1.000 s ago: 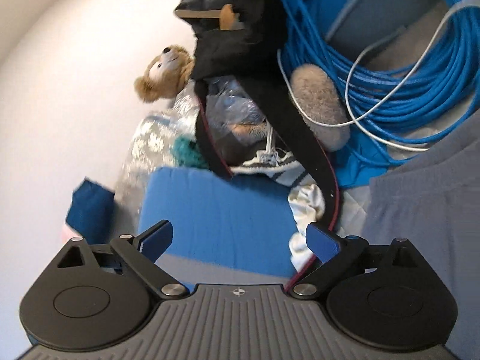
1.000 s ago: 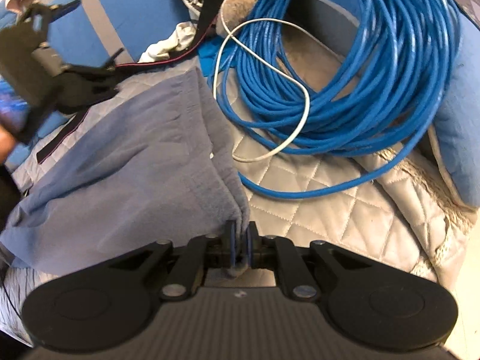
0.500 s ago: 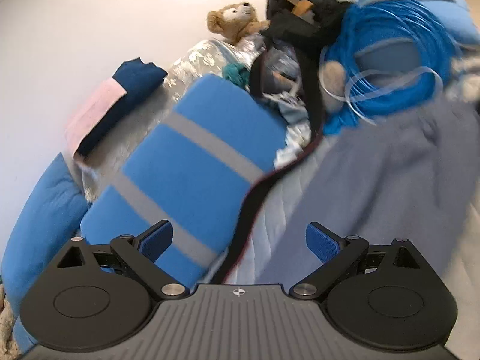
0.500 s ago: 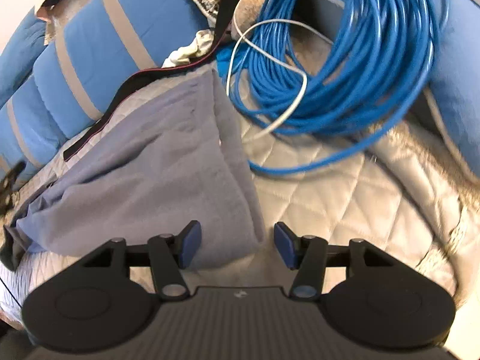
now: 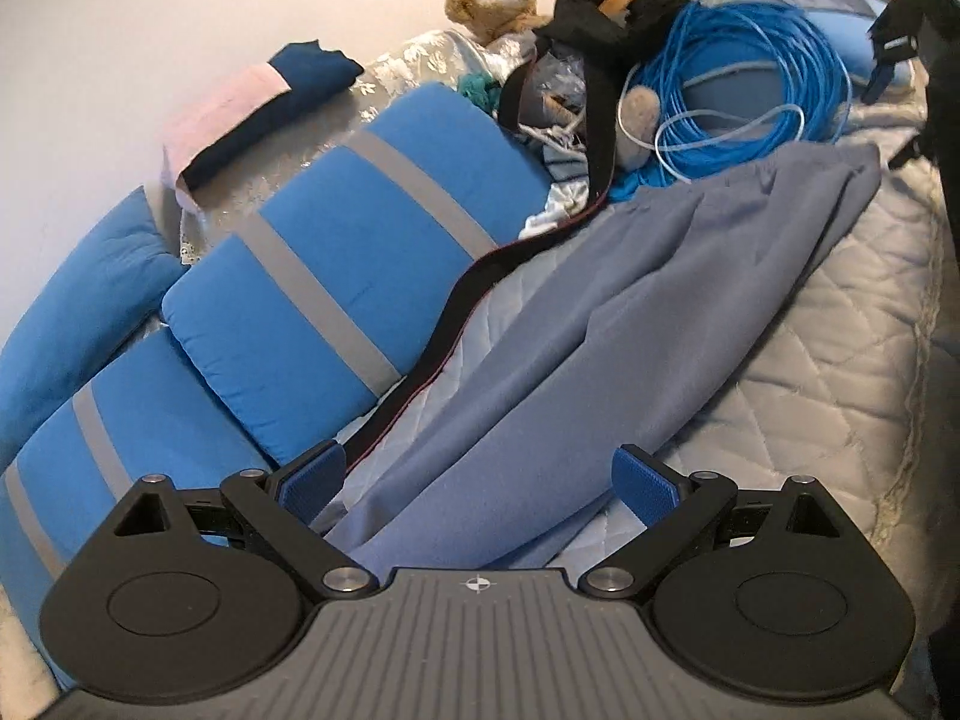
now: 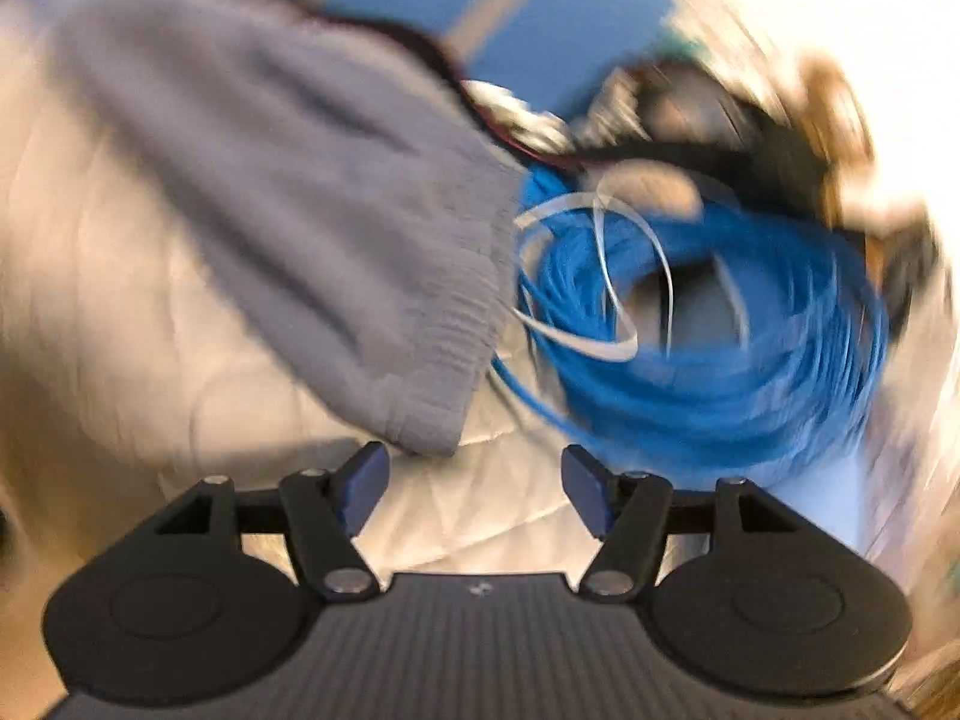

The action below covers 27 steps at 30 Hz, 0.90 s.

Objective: Fold clothes

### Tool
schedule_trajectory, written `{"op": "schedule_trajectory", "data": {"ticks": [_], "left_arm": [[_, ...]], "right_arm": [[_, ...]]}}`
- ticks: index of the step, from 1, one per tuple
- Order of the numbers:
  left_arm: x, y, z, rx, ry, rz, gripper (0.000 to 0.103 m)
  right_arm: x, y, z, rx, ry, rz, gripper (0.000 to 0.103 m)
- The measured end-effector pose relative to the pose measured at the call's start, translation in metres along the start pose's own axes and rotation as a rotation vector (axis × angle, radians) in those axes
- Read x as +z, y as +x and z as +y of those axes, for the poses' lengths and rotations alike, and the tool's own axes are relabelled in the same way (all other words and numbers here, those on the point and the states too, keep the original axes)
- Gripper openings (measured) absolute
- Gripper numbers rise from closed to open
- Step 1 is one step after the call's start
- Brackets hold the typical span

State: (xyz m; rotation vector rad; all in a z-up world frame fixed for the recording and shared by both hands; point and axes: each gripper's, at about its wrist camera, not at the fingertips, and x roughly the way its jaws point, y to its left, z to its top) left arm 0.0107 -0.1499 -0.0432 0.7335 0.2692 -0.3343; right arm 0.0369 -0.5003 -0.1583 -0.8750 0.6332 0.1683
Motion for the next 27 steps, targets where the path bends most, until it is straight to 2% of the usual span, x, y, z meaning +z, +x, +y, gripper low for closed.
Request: {"op": "schedule_trajectory", "data": {"ticks": [6, 11, 13, 14, 15, 16, 19, 22, 27], "left_arm": [[-0.008, -0.012, 0.003, -0.018, -0.006, -0.022, 0.097], [-0.013, -0.017, 0.003, -0.039, -0.004, -0.028, 0.097], [-0.015, -0.016, -0.001, -0.047, 0.008, -0.026, 0.097], [-0.016, -0.016, -0.003, -0.049, 0.015, -0.025, 0.097], [-0.016, -0.015, -0.006, -0.048, 0.025, -0.023, 0.097], [-0.017, -0.014, -0.009, -0.047, 0.035, -0.02, 0.097], [-0.018, -0.013, -0.023, -0.078, 0.08, -0.017, 0.097], [-0.016, -0.011, -0.035, -0.126, 0.12, -0.023, 0.097], [-0.017, -0.002, -0.048, -0.137, 0.177, -0.017, 0.093]], "right_arm": [[-0.006, 0.008, 0.043, -0.13, -0.491, -0.059, 0.073], [-0.019, 0.016, 0.06, -0.202, -0.688, -0.144, 0.068], [-0.023, 0.018, 0.064, -0.205, -0.737, -0.161, 0.056], [-0.025, 0.019, 0.065, -0.195, -0.759, -0.16, 0.038], [-0.026, 0.019, 0.065, -0.183, -0.778, -0.159, 0.018], [-0.026, 0.018, 0.065, -0.167, -0.787, -0.16, 0.011], [-0.015, 0.01, 0.054, -0.132, -0.762, -0.164, 0.009], [0.001, -0.004, 0.031, -0.123, -0.672, -0.178, 0.008], [0.027, -0.025, -0.008, -0.137, -0.55, -0.222, 0.007]]}}
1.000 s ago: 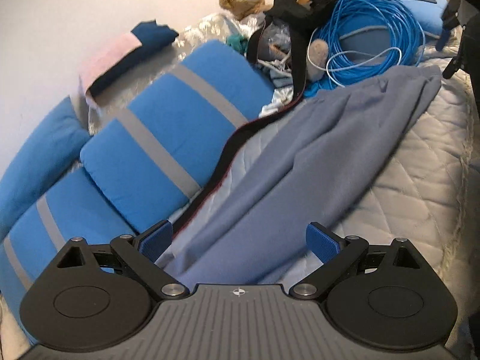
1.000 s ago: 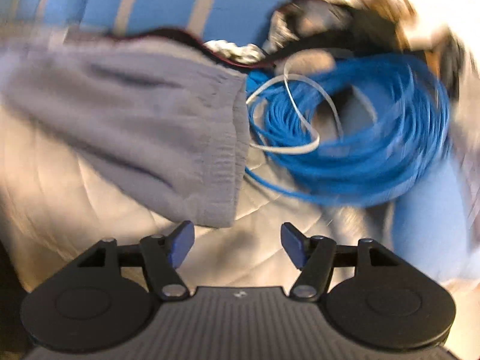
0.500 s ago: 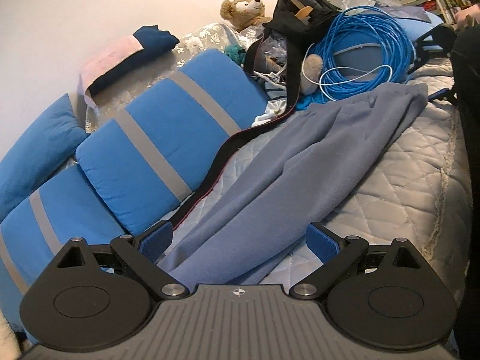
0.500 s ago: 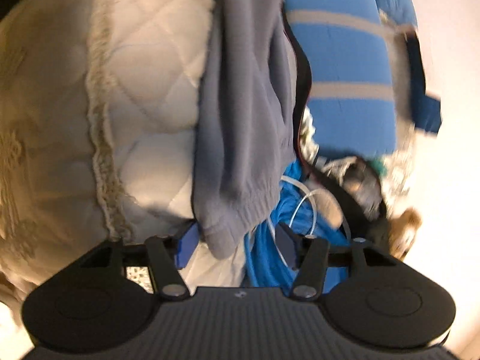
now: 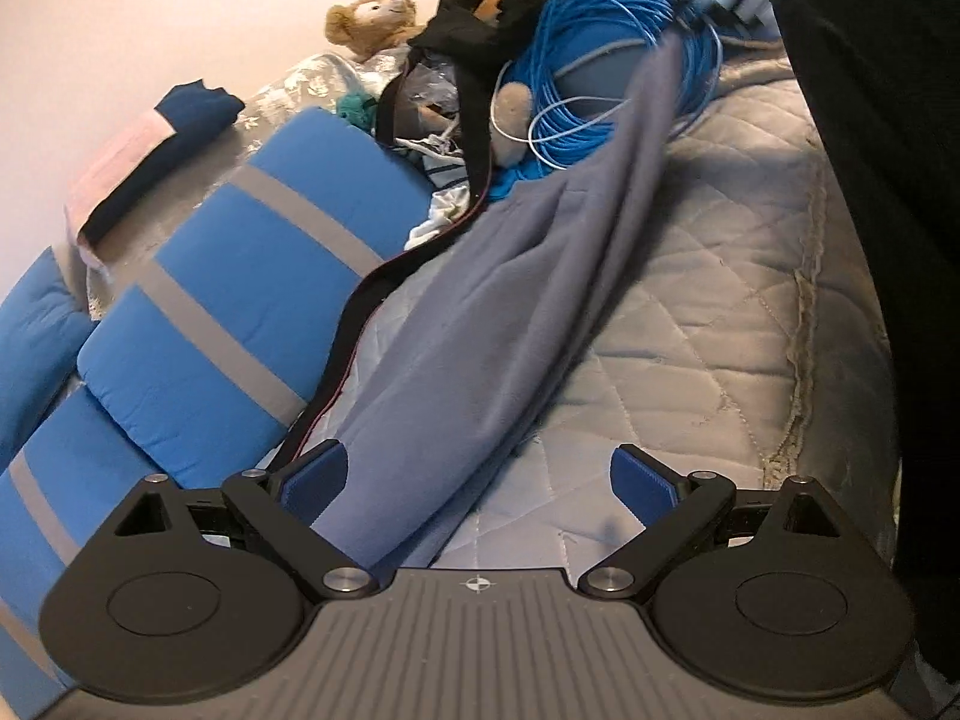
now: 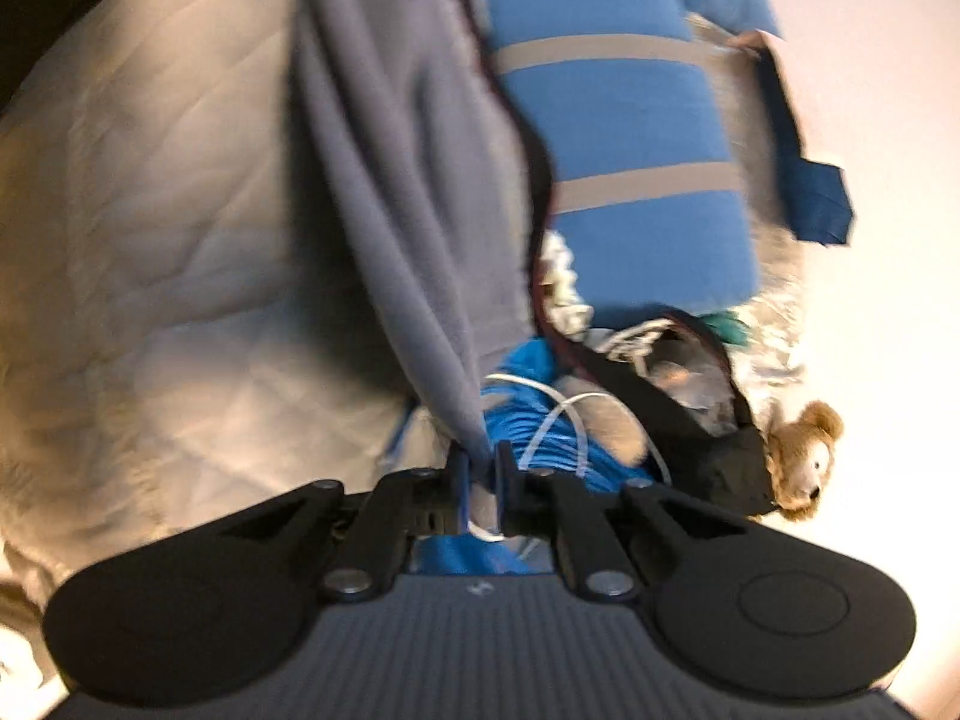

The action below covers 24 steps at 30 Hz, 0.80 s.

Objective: Fold clothes

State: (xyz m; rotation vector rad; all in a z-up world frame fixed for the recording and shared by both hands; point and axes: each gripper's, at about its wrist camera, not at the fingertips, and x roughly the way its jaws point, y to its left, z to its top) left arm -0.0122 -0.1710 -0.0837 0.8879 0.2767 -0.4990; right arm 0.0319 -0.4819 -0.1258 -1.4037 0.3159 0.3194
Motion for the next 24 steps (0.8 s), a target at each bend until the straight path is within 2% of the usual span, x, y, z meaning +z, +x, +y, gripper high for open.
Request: {"op": "schedule_trajectory", "data": {"ticks": [2, 5, 8, 9, 10, 12, 14, 16, 18, 22, 23, 24], "left_arm": [[-0.002, 0.005, 0.001, 0.039, 0.008, 0.021, 0.089], [-0.012, 0.014, 0.01, 0.098, 0.021, 0.104, 0.082], [-0.026, 0.02, 0.021, 0.073, 0.026, 0.181, 0.08], [-0.031, 0.022, 0.023, 0.077, 0.053, 0.196, 0.076], [-0.037, 0.024, 0.023, 0.088, 0.09, 0.209, 0.073], [-0.047, 0.029, 0.024, 0.111, 0.164, 0.235, 0.054], [-0.058, 0.033, 0.026, 0.115, 0.232, 0.256, 0.048], [-0.063, 0.037, 0.028, 0.113, 0.261, 0.262, 0.046], [-0.063, 0.042, 0.027, 0.104, 0.298, 0.27, 0.04], [-0.066, 0.051, 0.019, 0.082, 0.394, 0.248, 0.028], [-0.067, 0.052, 0.018, 0.067, 0.402, 0.247, 0.021], [-0.067, 0.054, 0.018, 0.047, 0.402, 0.251, 0.008]], "right_arm": [[0.002, -0.002, -0.014, -0.008, 0.017, -0.007, 0.007], [0.004, -0.004, -0.023, -0.017, 0.024, -0.013, 0.007], [0.005, -0.003, -0.026, -0.021, 0.028, -0.013, 0.007], [0.005, -0.003, -0.027, -0.023, 0.029, -0.014, 0.007], [0.005, -0.003, -0.026, -0.026, 0.03, -0.015, 0.007], [0.006, -0.002, -0.027, -0.029, 0.033, -0.017, 0.007], [0.006, -0.001, -0.029, -0.03, 0.038, -0.019, 0.007], [0.005, -0.002, -0.029, -0.026, 0.047, -0.019, 0.008], [0.004, -0.002, -0.029, -0.024, 0.051, -0.018, 0.007], [0.003, 0.0, -0.028, -0.022, 0.057, -0.015, 0.008], [0.003, 0.0, -0.027, -0.022, 0.057, -0.014, 0.008], [0.003, 0.0, -0.027, -0.022, 0.056, -0.013, 0.008]]}}
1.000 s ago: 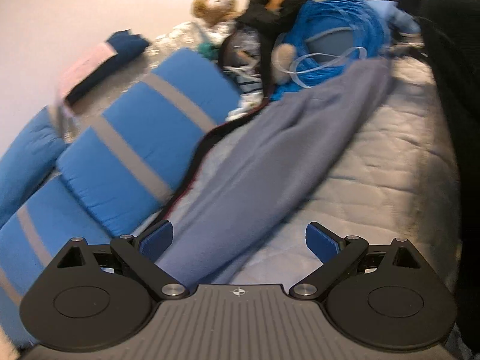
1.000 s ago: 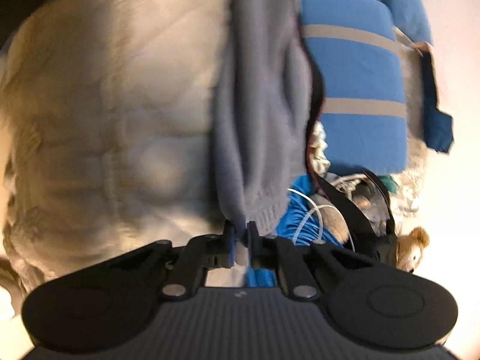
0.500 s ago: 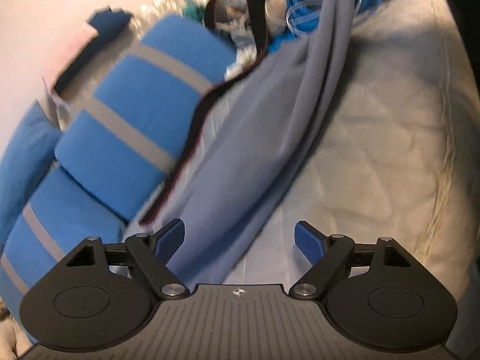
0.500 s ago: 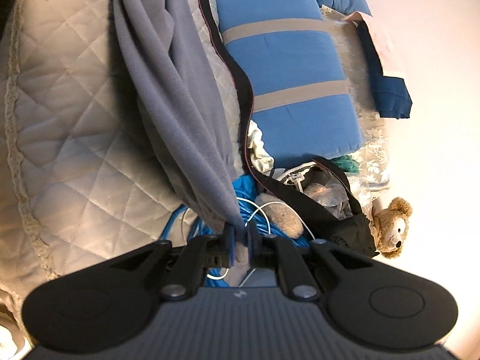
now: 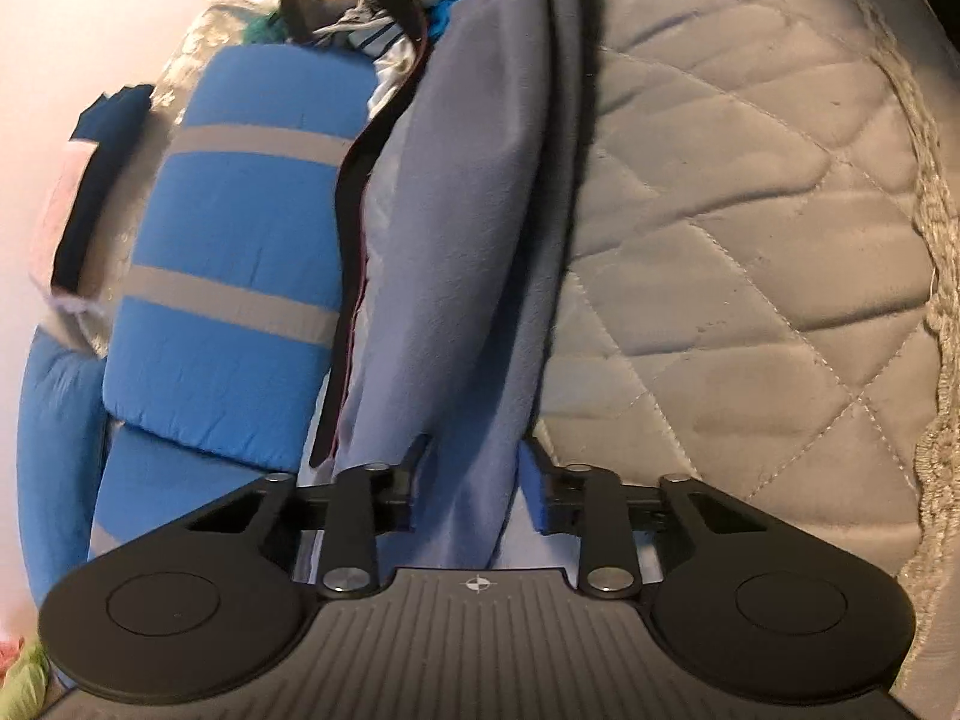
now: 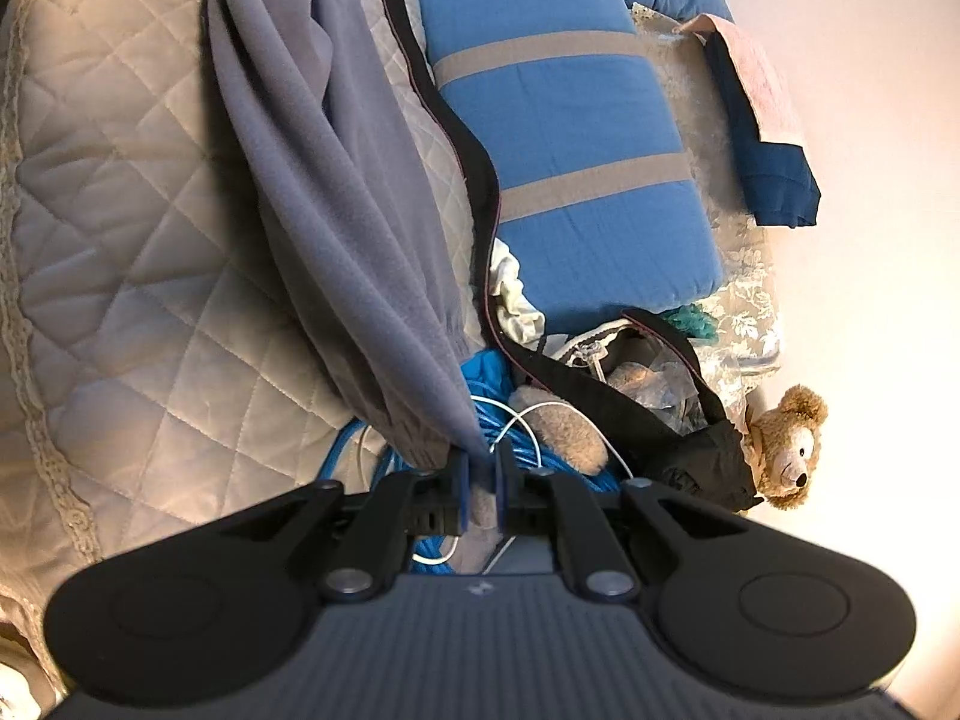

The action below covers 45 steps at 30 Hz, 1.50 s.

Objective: Fold clothes

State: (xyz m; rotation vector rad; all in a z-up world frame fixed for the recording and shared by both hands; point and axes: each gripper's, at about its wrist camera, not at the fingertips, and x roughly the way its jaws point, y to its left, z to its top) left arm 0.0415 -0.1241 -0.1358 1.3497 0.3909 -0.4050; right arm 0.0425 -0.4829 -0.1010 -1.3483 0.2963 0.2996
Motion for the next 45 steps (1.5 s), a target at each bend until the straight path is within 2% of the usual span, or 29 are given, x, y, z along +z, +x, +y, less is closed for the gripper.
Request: {"op": "schedule_trajectory", "data": {"ticks": [1, 4, 9, 16, 26, 32, 33, 34, 35, 37, 39, 40, 41, 42, 45], "left_arm": [[0.0, 0.001, -0.001, -0.008, 0.005, 0.003, 0.002], [-0.001, -0.006, -0.002, -0.011, 0.014, 0.014, 0.002], [-0.012, -0.047, 0.013, -0.032, -0.048, -0.014, 0.002], [-0.018, -0.096, 0.018, -0.1, -0.098, -0.026, 0.002], [-0.015, -0.119, -0.014, -0.226, -0.059, -0.043, 0.002], [-0.018, -0.122, -0.028, -0.243, -0.024, -0.047, 0.002], [-0.019, -0.121, -0.029, -0.24, -0.022, -0.046, 0.002], [-0.02, -0.121, -0.029, -0.236, -0.023, -0.044, 0.003], [-0.02, -0.121, -0.029, -0.23, -0.027, -0.041, 0.005], [-0.021, -0.12, -0.028, -0.227, -0.025, -0.021, 0.006], [-0.022, -0.121, -0.028, -0.208, -0.019, -0.005, 0.015], [-0.022, -0.124, -0.027, -0.194, -0.018, -0.011, 0.023], [-0.022, -0.127, -0.026, -0.181, -0.018, -0.021, 0.042], [-0.023, -0.131, -0.024, -0.166, -0.022, -0.042, 0.056], [-0.026, -0.14, -0.015, -0.112, -0.077, -0.111, 0.071]], "right_arm": [[0.0, 0.0, 0.001, 0.0, -0.003, 0.001, 0.008], [-0.003, -0.001, 0.004, 0.004, -0.007, 0.004, 0.008], [-0.012, -0.001, 0.016, 0.028, -0.002, 0.017, 0.008], [-0.023, -0.006, 0.05, 0.125, -0.008, 0.036, 0.008], [-0.04, -0.015, 0.077, 0.181, -0.041, 0.072, 0.007], [-0.044, -0.012, 0.082, 0.199, -0.056, 0.1, 0.007], [-0.044, -0.012, 0.083, 0.21, -0.061, 0.11, 0.009], [-0.044, -0.012, 0.082, 0.222, -0.062, 0.118, 0.017], [-0.045, -0.013, 0.081, 0.235, -0.052, 0.121, 0.032], [-0.046, -0.015, 0.079, 0.26, -0.031, 0.128, 0.042], [-0.048, -0.017, 0.07, 0.283, 0.037, 0.128, 0.064], [-0.049, -0.017, 0.063, 0.293, 0.094, 0.127, 0.068], [-0.05, -0.016, 0.052, 0.303, 0.176, 0.127, 0.07], [-0.051, -0.014, 0.042, 0.313, 0.258, 0.126, 0.071], [-0.055, -0.001, 0.009, 0.322, 0.546, 0.121, 0.07]]}}
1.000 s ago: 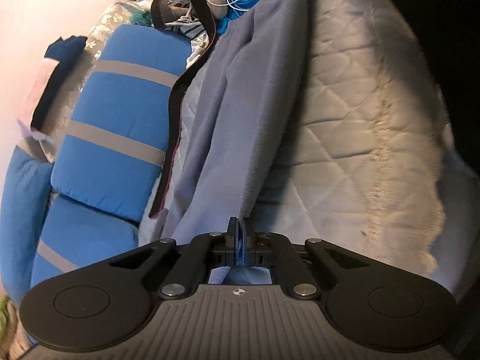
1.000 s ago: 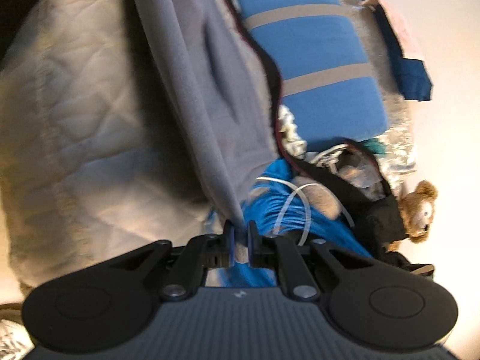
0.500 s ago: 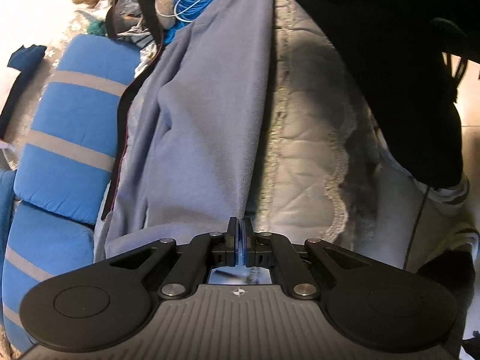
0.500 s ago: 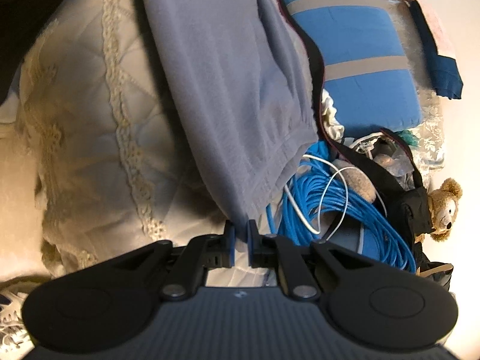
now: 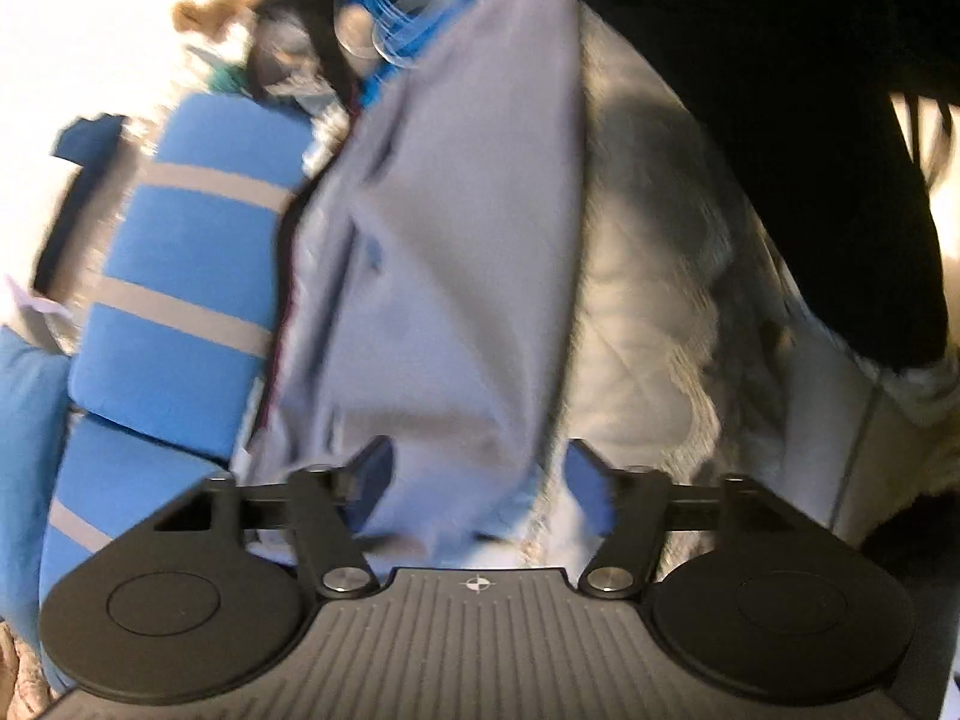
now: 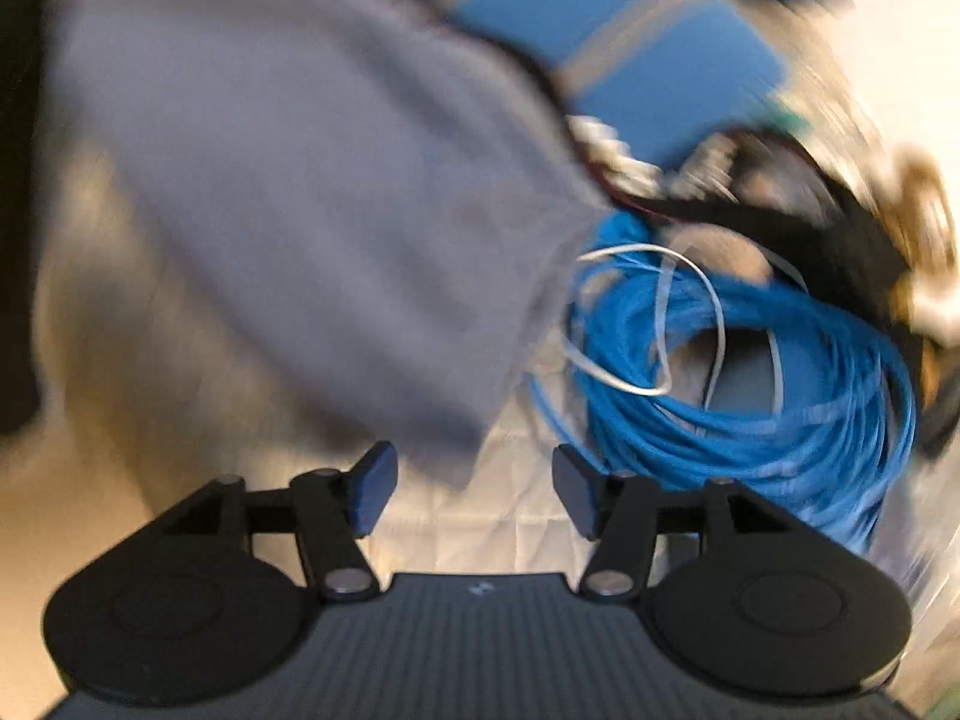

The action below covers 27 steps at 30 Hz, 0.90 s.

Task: Fold clothes
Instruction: 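Lower the garment edge onto the bed and open both grippers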

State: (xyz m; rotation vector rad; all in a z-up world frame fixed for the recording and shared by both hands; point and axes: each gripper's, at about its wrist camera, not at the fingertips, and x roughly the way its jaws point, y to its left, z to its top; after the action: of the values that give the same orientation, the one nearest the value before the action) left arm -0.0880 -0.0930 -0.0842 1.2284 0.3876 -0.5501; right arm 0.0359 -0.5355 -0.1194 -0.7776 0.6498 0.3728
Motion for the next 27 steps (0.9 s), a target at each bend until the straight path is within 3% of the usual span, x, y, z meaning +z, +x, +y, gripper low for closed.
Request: {"op": "schedule_trajectory", "data": {"ticks": [4, 7, 13, 20, 22, 27], "left_arm": [[-0.002, 0.001, 0.012, 0.055, -0.1, -0.028, 0.071], [-0.003, 0.002, 0.021, 0.094, -0.177, -0.049, 0.071], [-0.006, -0.002, 0.038, 0.146, -0.323, -0.092, 0.071], [-0.01, -0.002, 0.046, 0.121, -0.397, -0.095, 0.071], [-0.011, -0.001, 0.046, 0.119, -0.399, -0.095, 0.071], [-0.013, -0.001, 0.046, 0.113, -0.403, -0.107, 0.071]], "right_arm": [[0.018, 0.016, -0.032, 0.029, 0.313, -0.065, 0.066], [0.03, 0.036, -0.044, 0.037, 0.428, -0.104, 0.06], [0.055, 0.082, -0.053, 0.05, 0.535, -0.114, 0.053], [0.067, 0.124, -0.055, 0.088, 0.595, -0.056, 0.049], [0.069, 0.128, -0.051, 0.092, 0.583, -0.045, 0.027], [0.073, 0.126, -0.044, 0.055, 0.527, -0.035, 0.01]]}}
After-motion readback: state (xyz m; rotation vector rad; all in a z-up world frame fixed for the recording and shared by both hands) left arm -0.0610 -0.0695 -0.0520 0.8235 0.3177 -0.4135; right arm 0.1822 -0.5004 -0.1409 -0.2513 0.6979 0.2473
